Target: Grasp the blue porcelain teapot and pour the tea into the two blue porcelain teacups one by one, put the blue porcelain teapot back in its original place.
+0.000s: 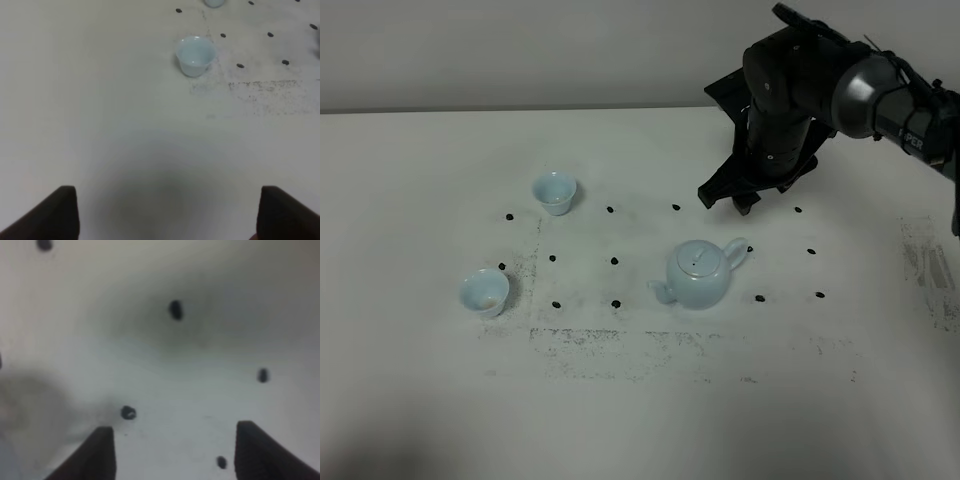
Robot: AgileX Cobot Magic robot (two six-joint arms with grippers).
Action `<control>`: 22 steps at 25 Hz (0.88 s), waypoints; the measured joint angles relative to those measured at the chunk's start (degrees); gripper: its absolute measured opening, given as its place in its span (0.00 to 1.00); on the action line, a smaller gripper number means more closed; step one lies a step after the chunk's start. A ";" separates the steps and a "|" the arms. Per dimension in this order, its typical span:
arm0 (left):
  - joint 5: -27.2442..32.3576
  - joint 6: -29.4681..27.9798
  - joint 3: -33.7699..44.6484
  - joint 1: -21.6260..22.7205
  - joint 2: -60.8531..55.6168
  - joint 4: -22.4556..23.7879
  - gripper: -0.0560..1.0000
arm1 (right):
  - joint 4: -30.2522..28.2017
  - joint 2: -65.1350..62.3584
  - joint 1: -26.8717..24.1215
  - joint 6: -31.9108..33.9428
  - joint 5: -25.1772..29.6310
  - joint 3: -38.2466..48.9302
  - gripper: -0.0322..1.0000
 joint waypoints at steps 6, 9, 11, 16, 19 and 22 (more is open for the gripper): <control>0.00 0.00 0.00 0.00 0.00 0.00 0.74 | 0.29 -3.72 -1.38 1.72 -5.33 5.54 0.55; 0.00 0.00 0.00 0.00 0.00 0.00 0.74 | 2.55 -5.50 -2.39 2.19 -12.14 11.23 0.55; 0.00 0.00 0.00 0.00 0.00 0.00 0.74 | 4.60 -6.63 -3.29 2.25 -17.13 14.19 0.55; 0.00 0.00 0.00 0.00 0.00 0.00 0.74 | 7.90 -7.30 -4.12 0.87 -23.55 20.44 0.55; 0.00 0.00 0.00 0.00 0.00 0.00 0.74 | 9.17 -7.30 -4.12 0.51 -26.39 23.30 0.55; 0.00 0.00 0.00 0.00 0.00 0.00 0.74 | 9.65 -7.30 -4.12 0.51 -27.55 25.00 0.55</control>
